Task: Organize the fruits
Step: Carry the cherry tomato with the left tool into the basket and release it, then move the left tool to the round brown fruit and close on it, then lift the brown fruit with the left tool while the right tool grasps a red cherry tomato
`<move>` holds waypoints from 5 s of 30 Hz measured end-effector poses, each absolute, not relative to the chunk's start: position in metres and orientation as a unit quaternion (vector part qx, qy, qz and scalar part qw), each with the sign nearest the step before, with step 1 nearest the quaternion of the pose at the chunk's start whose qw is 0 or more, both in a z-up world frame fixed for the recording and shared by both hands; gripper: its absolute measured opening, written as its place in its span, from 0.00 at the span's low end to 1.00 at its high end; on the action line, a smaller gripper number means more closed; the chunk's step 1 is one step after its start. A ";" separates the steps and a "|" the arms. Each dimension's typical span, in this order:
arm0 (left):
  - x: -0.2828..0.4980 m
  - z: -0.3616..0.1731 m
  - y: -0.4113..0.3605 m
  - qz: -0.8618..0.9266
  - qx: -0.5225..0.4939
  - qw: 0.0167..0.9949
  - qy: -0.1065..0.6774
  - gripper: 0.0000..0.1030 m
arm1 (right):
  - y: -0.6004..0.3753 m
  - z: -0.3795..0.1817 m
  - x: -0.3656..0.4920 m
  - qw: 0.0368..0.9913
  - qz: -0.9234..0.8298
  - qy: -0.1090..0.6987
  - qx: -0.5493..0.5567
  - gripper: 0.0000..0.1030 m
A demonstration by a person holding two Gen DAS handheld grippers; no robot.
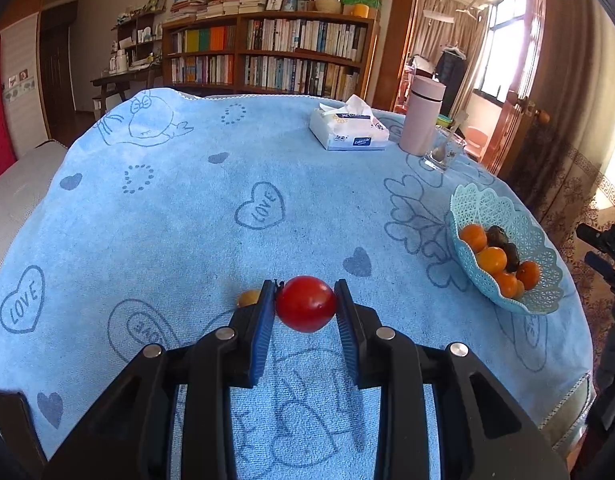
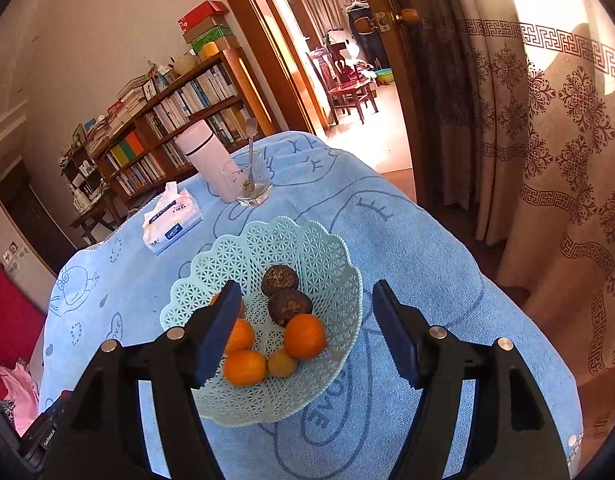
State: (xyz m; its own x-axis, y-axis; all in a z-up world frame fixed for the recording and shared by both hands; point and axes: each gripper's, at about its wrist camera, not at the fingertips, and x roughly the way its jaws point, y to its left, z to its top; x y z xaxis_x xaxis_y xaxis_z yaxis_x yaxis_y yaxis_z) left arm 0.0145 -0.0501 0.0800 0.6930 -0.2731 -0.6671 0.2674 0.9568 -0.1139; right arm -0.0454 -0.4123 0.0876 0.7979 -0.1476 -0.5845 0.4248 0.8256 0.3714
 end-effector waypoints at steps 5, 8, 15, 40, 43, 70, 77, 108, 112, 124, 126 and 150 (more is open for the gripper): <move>0.016 0.085 -0.085 -0.190 0.010 0.909 0.371 0.30 | -0.418 0.091 -0.047 0.915 -0.156 0.269 0.259 0.74; 0.019 0.086 -0.110 -0.218 0.020 0.901 0.376 0.30 | -0.424 0.093 -0.048 0.913 -0.156 0.264 0.270 0.74; 0.032 0.083 -0.164 -0.264 0.033 0.881 0.391 0.30 | -0.435 0.104 -0.055 0.913 -0.151 0.246 0.287 0.77; 0.036 0.092 -0.166 -0.221 0.065 0.910 0.345 0.88 | -0.436 0.110 -0.062 0.912 -0.139 0.240 0.301 0.84; 0.038 0.094 -0.146 -0.202 0.056 0.916 0.343 0.89 | -0.433 0.111 -0.063 0.914 -0.135 0.239 0.298 0.84; 0.048 0.050 -0.027 -0.095 0.001 0.911 0.402 0.60 | -0.418 0.102 -0.054 0.913 -0.123 0.262 0.287 0.84; 0.044 0.029 -0.028 -0.104 0.012 0.901 0.421 0.49 | -0.415 0.099 -0.052 0.913 -0.122 0.266 0.284 0.84; 0.046 0.029 -0.002 -0.081 -0.022 0.909 0.408 0.27 | -0.356 0.095 -0.036 0.931 -0.047 0.290 0.218 0.84; 0.039 0.044 0.007 -0.075 -0.028 0.917 0.391 0.27 | -0.330 0.090 -0.030 0.932 -0.014 0.305 0.197 0.84; 0.021 0.090 0.020 -0.090 -0.044 0.936 0.337 0.27 | -0.233 0.055 0.012 0.894 0.100 0.396 0.182 0.84; 0.022 0.095 0.020 -0.093 -0.048 0.937 0.332 0.27 | -0.221 0.046 0.024 0.878 0.116 0.418 0.202 0.84; 0.015 0.103 0.054 -0.106 -0.125 0.933 0.319 0.27 | -0.121 0.005 0.104 0.861 0.114 0.490 0.080 0.25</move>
